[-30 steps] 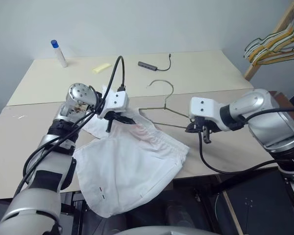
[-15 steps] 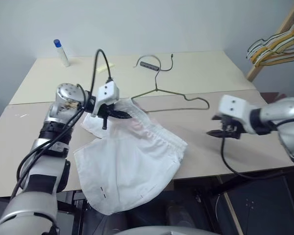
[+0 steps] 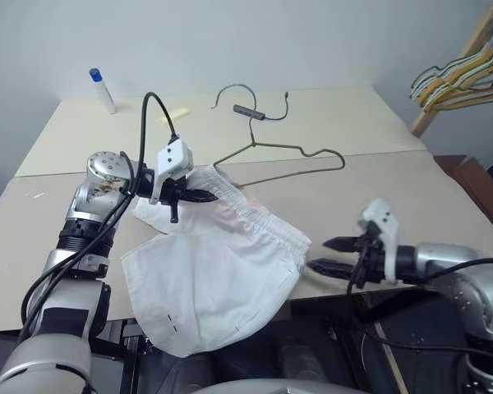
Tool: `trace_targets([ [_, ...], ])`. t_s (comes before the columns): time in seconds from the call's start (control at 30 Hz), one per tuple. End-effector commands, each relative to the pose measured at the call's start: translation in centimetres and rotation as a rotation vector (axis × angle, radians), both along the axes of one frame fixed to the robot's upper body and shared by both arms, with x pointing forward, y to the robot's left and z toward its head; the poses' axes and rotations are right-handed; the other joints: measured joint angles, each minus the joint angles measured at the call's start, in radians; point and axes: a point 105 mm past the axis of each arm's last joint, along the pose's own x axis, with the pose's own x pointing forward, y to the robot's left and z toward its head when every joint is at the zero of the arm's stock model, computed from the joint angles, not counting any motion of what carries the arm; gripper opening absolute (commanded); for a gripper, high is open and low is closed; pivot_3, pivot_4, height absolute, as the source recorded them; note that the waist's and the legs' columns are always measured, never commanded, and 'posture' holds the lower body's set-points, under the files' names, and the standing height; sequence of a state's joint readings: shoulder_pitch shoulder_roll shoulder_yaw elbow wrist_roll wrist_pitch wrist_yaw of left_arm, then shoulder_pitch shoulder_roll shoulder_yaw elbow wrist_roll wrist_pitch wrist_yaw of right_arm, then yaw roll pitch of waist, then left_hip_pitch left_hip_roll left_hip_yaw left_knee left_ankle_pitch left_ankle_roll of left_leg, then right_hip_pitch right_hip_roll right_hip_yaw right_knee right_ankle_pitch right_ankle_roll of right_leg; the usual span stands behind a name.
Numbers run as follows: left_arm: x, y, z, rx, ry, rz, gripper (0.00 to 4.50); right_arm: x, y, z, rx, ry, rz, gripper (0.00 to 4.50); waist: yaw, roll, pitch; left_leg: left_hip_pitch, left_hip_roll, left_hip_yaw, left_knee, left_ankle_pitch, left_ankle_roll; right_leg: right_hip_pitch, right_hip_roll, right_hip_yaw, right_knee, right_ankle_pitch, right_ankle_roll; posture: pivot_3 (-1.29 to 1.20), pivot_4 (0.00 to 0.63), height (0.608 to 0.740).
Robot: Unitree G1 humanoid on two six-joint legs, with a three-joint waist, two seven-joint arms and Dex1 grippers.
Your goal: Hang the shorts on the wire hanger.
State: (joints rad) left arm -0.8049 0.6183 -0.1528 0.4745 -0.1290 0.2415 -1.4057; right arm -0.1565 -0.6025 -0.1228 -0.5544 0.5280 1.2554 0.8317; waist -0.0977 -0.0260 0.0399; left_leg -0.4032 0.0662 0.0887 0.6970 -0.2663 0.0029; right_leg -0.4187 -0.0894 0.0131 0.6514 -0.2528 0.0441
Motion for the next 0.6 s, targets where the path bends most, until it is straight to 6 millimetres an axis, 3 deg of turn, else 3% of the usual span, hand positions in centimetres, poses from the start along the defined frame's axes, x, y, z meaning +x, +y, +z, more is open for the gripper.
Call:
trace_targets([
  [0.03, 0.0, -0.3, 1.4, -0.028, -0.044, -0.013, 0.0, 0.1, 1.7, 0.6, 0.045, 0.013, 0.015, 4.42, 0.0, 0.0, 0.0, 0.0, 0.0, 0.0, 0.0, 0.0, 0.0, 0.0, 0.0, 0.0, 0.0, 0.0, 0.0, -0.11, 0.0, 0.74],
  [0.07, 0.0, -0.3, 1.4, -0.027, -0.043, -0.013, 0.0, 0.2, 2.0, 0.7, 0.051, 0.018, 0.013, 4.42, 0.0, 0.0, 0.0, 0.0, 0.0, 0.0, 0.0, 0.0, 0.0, 0.0, 0.0, 0.0, 0.0, 0.0, 0.0, -0.11, 0.0, 0.74],
  [0.3, 0.1, -0.4, 1.5, -0.026, -0.045, -0.011, 0.0, 0.6, 3.2, 0.1, 0.059, 0.059, -0.014, 2.21, 0.0, 0.0, 0.0, -0.001, 0.0, 0.0, 0.0, 0.0, 0.0, -0.001, 0.0, 0.0, 0.0, 0.0, 0.0, -0.1, 0.0, 0.74],
  [0.53, -0.1, 0.1, 1.7, -0.044, -0.045, -0.002, 0.0, 2.1, 1.6, 0.7, 0.034, 0.022, -0.084, 0.08, -0.001, 0.0, 0.0, -0.001, 0.0, 0.0, 0.0, 0.0, 0.0, -0.001, 0.0, 0.0, 0.0, 0.0, 0.0, -0.11, 0.0, 0.74],
  [0.6, -0.9, 0.6, 1.8, -0.053, -0.033, -0.03, 0.0, 3.0, 0.6, 1.4, 0.015, -0.015, -0.117, 0.02, -0.005, 0.0, 0.0, -0.001, 0.0, 0.0, 0.0, 0.0, 0.0, -0.001, 0.0, 0.0, 0.0, 0.0, 0.0, -0.12, 0.0, 0.74],
])
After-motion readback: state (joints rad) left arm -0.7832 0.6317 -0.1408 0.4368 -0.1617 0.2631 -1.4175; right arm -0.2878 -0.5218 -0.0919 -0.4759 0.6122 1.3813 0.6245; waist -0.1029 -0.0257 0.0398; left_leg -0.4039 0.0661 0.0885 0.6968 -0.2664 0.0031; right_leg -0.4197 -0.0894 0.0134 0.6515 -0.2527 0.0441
